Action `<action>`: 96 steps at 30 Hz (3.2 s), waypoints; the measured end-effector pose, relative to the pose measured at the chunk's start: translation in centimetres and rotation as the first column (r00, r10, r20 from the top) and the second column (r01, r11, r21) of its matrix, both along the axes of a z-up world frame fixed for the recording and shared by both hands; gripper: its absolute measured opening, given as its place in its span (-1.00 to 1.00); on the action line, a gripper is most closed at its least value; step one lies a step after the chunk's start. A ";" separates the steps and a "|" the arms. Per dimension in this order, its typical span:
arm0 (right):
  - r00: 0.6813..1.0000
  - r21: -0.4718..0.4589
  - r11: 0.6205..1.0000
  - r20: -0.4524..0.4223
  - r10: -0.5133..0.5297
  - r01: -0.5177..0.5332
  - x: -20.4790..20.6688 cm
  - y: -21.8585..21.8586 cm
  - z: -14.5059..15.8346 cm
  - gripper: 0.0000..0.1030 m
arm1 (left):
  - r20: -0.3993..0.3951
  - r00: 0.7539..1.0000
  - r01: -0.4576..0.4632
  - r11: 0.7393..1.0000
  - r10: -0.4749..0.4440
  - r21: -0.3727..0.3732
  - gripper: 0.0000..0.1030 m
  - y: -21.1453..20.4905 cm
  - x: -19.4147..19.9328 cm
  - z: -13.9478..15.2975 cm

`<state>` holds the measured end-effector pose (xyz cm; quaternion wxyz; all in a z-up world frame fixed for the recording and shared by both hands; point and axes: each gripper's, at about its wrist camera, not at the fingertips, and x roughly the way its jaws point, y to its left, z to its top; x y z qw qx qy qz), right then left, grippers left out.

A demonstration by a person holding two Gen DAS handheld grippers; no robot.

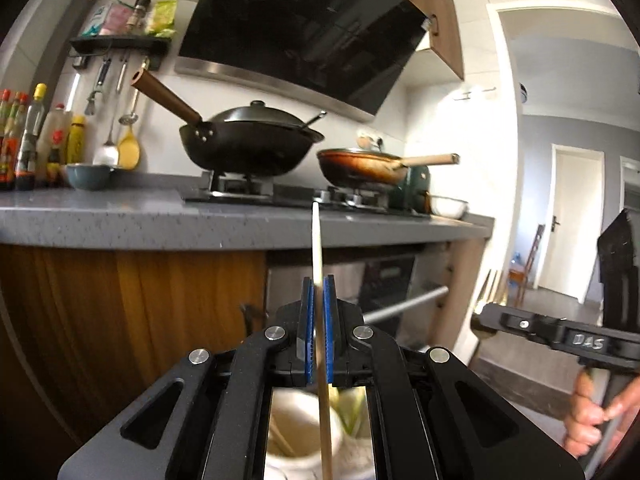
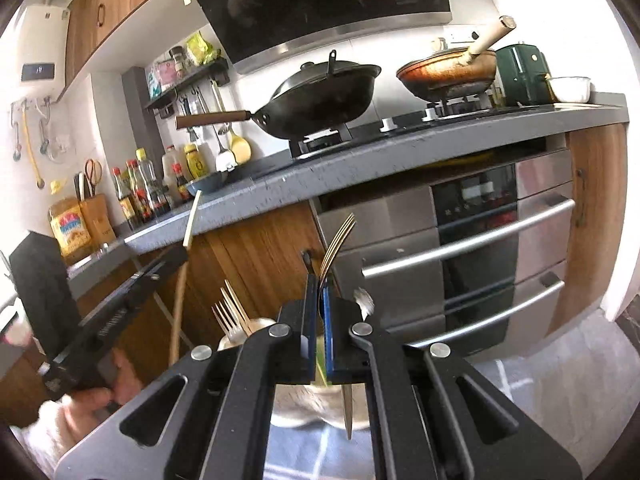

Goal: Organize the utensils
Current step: 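Lift the chopstick with the left tool while the right tool lifts the gold fork toward the holder, then insert the chopstick into the larger cup while the right tool inserts the fork into the smaller cup, then open both tools and move them back over the last chopstick and spoon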

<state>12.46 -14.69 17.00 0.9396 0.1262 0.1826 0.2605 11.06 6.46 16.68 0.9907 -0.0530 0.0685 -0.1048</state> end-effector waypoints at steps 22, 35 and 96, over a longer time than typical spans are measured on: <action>0.988 -0.022 0.999 0.150 -0.038 0.042 2.3 2.6 2.2 -0.95 | 0.021 0.997 -0.073 0.991 0.072 0.114 -0.91 -1.3 5.3 -4.0; 0.989 -0.025 0.999 0.145 -0.042 0.046 2.3 3.0 0.5 -0.95 | -0.032 0.999 0.007 0.997 -0.004 0.083 -0.91 -0.8 3.3 -6.7; 0.996 -0.016 0.997 -0.034 -0.081 0.080 3.0 0.9 -3.9 0.18 | -0.181 0.981 0.084 0.995 -0.072 0.056 0.13 -1.0 1.8 -7.0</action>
